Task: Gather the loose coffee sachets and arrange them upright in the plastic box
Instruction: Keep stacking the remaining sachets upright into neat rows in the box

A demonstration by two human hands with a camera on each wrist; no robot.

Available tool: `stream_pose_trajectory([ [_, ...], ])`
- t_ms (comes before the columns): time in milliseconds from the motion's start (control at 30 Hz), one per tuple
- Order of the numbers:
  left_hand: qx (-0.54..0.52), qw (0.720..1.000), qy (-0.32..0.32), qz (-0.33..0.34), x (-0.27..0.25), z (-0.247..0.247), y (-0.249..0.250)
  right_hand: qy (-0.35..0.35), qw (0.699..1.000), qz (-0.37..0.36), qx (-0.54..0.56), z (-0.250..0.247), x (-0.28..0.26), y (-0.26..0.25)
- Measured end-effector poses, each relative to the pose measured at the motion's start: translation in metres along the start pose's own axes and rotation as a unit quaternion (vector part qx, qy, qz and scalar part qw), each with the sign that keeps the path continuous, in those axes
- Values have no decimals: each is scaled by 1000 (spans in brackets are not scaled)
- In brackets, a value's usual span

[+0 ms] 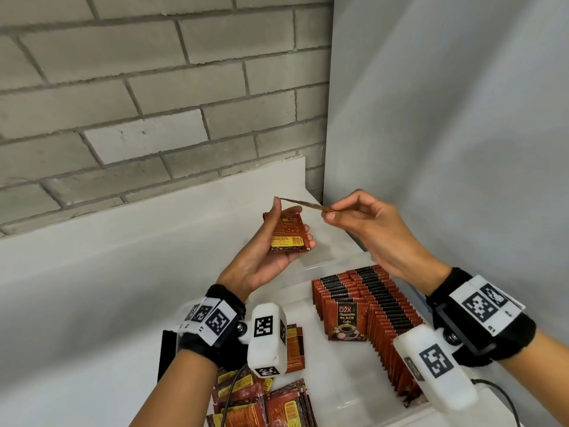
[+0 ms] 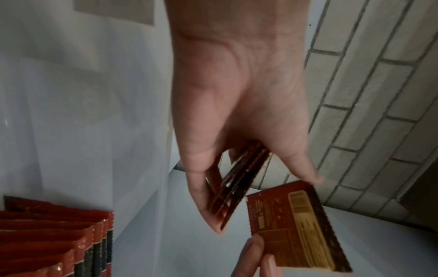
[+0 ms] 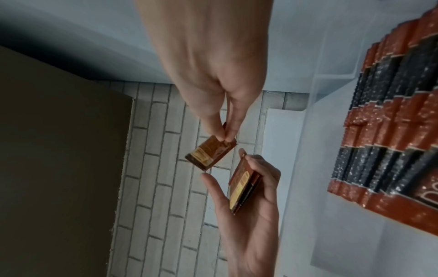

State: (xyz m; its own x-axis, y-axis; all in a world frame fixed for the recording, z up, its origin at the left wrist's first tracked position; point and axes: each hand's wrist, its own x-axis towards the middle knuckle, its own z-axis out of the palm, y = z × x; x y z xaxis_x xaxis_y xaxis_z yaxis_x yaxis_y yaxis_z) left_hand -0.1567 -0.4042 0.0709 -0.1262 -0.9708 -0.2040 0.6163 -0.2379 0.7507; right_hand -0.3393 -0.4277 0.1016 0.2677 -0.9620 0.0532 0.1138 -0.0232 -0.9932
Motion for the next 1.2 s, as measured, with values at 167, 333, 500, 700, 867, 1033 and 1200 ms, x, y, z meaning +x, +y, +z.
stream_pose_trajectory([
  [167,-36,999,-24,8,1,-2,0,-11,999,0,-48,2,-3,7],
  [333,-16,999,-29,34,1,-5,-1,-22,997,11,-73,1,-3,9],
  [500,2,999,-31,45,2,-6,-1,-39,996,35,-72,-1,-3,5],
  [700,18,998,-45,40,0,-5,-2,-43,995,75,-53,-2,2,-5],
  [867,20,998,-55,34,-1,-5,-2,-95,984,108,-105,-9,4,-10],
  [1033,-23,999,-24,24,0,-4,1,-156,963,117,-187,-20,5,-17],
  [1200,-27,999,-18,26,2,-10,0,-260,904,116,-319,-22,-1,-24],
])
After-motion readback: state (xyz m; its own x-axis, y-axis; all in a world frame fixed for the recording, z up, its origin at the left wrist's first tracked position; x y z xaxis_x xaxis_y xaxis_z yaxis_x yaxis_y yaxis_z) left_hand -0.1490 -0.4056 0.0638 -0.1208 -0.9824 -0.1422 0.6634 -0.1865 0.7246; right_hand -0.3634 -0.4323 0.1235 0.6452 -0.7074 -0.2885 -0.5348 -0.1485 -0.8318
